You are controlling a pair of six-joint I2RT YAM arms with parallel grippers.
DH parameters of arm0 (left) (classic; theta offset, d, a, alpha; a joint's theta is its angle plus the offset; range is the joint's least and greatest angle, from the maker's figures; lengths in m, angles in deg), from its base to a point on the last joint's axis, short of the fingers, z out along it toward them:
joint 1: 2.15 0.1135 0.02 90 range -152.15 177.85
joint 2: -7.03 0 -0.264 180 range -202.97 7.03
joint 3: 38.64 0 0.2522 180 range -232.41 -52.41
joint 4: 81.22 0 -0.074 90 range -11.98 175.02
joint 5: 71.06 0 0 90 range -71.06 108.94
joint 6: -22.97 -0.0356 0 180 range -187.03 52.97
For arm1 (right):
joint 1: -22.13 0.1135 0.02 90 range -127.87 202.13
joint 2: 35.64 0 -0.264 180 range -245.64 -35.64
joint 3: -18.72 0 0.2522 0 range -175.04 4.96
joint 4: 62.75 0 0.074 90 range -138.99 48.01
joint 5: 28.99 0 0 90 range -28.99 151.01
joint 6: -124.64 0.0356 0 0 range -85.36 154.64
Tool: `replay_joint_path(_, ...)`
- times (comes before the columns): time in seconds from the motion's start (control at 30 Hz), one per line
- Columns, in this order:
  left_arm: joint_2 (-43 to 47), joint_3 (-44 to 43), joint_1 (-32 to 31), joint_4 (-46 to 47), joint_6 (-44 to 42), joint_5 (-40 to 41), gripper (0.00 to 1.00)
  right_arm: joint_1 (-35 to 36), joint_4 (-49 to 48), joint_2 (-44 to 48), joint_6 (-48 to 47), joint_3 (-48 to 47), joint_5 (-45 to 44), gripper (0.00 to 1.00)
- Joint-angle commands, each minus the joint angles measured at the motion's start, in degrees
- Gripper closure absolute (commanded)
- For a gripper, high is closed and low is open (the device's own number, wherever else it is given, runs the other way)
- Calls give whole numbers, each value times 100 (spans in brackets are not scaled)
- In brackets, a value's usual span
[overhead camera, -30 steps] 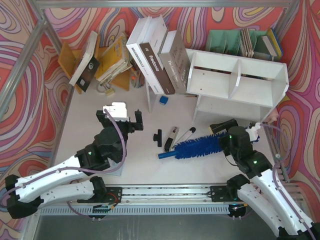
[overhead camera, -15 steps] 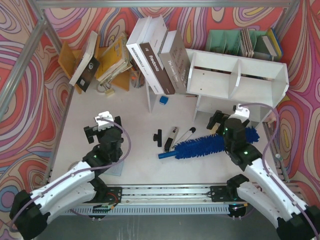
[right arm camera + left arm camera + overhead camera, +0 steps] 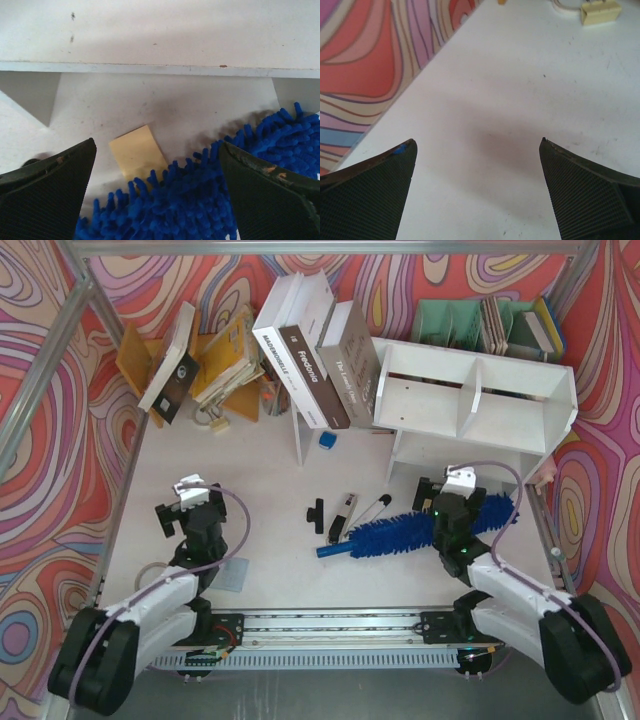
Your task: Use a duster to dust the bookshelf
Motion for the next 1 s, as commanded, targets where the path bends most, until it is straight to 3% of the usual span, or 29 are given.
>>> replay_joint_path(0.0,-805,340,488,1551,-60,-1374,2,-63,-1749,-695,-693,162,-475,1)
replay_joint_path(0.1,-1435,376,630,2550,-292,-1646,2,-193,-2521,-1193,-953,265,-215,1)
replay_joint_path(0.33,-2009,196,1489,2862,182,-2823,2,-618,-4235,-2459,-1246,452,853,1)
replay_joint_path(0.47,-2696,166,1976,3451,463,-3306,2,-780,-4787,-2936,-1486,369,1370,1)
replay_joint_path(0.6,-3899,108,2192,4691,525,-3769,2,-1042,-4933,-3216,-1562,205,2161,1)
replay_joint_path(0.7,-3435,-145,2236,3502,589,-3879,2,-1273,-5263,-3703,-1413,162,2691,1)
replay_joint_path(0.8,-3654,-223,2323,3721,580,-4120,2,-1318,-5595,-4124,-1453,94,2923,1)
replay_joint_path(0.97,-3524,-442,2368,3102,835,-3658,2,-1394,-5283,-4270,-1404,-133,3036,1)
